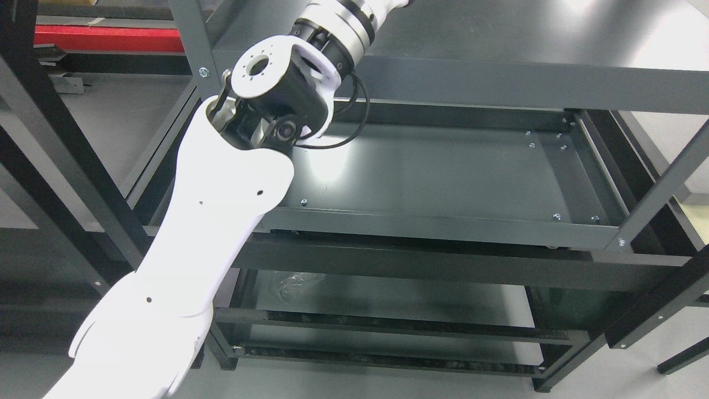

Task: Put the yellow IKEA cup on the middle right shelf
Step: 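Set the yellow cup down on the upper shelf and release it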

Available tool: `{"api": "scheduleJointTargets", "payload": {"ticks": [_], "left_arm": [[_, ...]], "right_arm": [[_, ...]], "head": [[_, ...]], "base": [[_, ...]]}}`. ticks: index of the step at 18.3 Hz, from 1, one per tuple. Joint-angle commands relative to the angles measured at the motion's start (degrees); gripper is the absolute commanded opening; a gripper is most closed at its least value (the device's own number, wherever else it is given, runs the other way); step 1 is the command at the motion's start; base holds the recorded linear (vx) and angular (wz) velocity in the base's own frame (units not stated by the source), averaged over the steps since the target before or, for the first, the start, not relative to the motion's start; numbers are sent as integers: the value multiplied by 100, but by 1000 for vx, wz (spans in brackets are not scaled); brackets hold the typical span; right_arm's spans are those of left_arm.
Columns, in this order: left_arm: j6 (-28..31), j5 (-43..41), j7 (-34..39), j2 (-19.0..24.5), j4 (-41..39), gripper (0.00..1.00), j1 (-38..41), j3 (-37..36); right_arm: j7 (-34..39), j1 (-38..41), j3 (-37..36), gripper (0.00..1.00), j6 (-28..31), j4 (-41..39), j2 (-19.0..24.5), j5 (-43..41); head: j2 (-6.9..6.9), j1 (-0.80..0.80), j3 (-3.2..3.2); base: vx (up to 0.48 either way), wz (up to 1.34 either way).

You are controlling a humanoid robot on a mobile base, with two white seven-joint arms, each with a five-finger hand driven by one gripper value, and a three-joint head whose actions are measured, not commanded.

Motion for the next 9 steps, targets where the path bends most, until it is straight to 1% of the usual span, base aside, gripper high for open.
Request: {"api": "scheduleJointTargets", "payload": {"ticks": [1,4,7,9], "left_arm": [[455,160,140,100,1214,4,-365,-77],[596,345,131,100,1504,4,-373,-121],[596,345,87,100,1716,8,-365,-147],[596,345,52,100,1847,19,-373,-261]], "right_arm": [[-16,79,97,99,2,0,-100,-141],[-16,79,97,99,2,0,-100,-141],[-16,79,97,99,2,0,-100,-141],[-16,79,97,99,2,0,-100,-141]], "head": [[0,0,0],[0,0,0],[-1,0,0],[-1,0,0]], "base": [[31,15],[8,-8],[0,0],[0,0]]}}
